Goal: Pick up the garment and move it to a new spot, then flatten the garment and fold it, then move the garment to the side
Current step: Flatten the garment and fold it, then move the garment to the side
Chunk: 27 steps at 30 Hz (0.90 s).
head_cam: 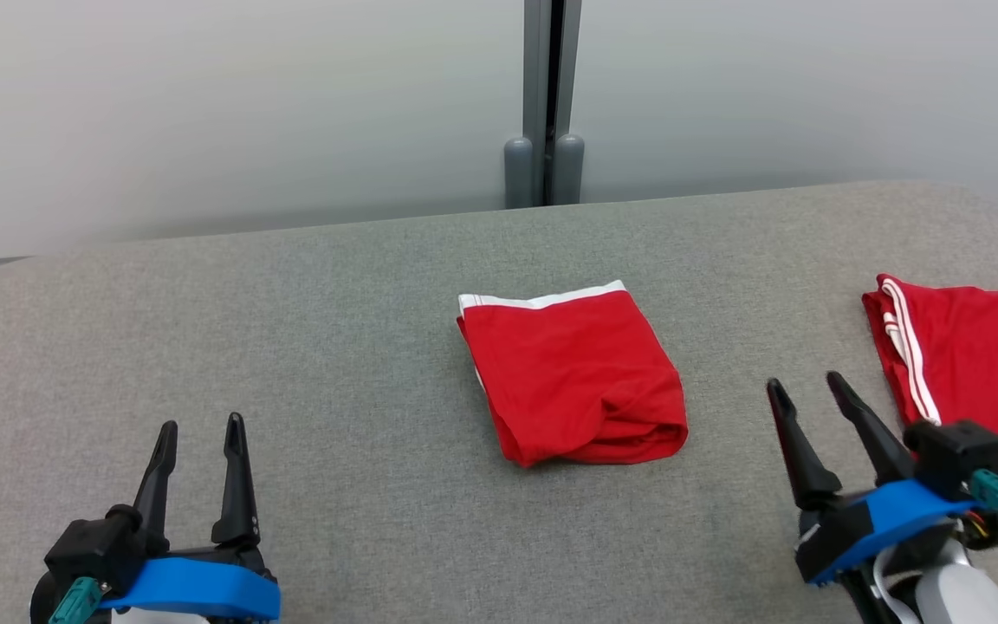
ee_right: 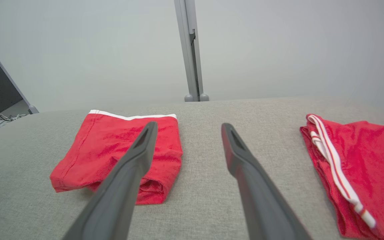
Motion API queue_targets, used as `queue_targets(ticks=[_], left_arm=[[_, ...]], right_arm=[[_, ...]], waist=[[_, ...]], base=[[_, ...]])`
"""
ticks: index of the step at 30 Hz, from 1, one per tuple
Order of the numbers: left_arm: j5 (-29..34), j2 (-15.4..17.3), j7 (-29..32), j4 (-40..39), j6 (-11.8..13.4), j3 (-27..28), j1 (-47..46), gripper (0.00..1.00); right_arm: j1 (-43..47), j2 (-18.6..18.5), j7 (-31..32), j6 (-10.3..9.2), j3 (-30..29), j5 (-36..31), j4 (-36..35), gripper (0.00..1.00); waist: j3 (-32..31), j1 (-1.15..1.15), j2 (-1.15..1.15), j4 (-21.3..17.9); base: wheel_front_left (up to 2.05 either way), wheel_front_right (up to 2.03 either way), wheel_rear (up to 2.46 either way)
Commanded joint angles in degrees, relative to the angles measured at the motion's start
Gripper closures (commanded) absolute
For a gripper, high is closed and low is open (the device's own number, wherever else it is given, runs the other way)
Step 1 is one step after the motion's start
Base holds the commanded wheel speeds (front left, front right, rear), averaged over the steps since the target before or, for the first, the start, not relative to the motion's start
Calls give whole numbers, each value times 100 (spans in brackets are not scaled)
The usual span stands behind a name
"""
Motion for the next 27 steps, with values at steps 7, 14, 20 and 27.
queue_targets(ticks=[7, 14, 20, 27], left_arm=[[36, 43, -24, 98, -44, 52, 132, 0], [54, 61, -24, 114, -44, 63, 195, 0], [61, 63, -24, 132, -44, 16, 227, 0], [109, 84, -24, 43, -44, -62, 3, 0]], right_arm=[[503, 237, 155, 2, -549, -482, -141, 0], [576, 353, 281, 2, -609, -539, -235, 0], [647, 435, 358, 2, -634, -501, -223, 0], [101, 448, 1104, 3, -700, -393, -157, 0]], waist=[[-120, 0, 0, -78], [-151, 0, 0, -87], [-184, 0, 0, -67], [110, 0, 0, 40]], base=[[0, 0, 0], [0, 0, 0], [0, 0, 0], [0, 0, 0]])
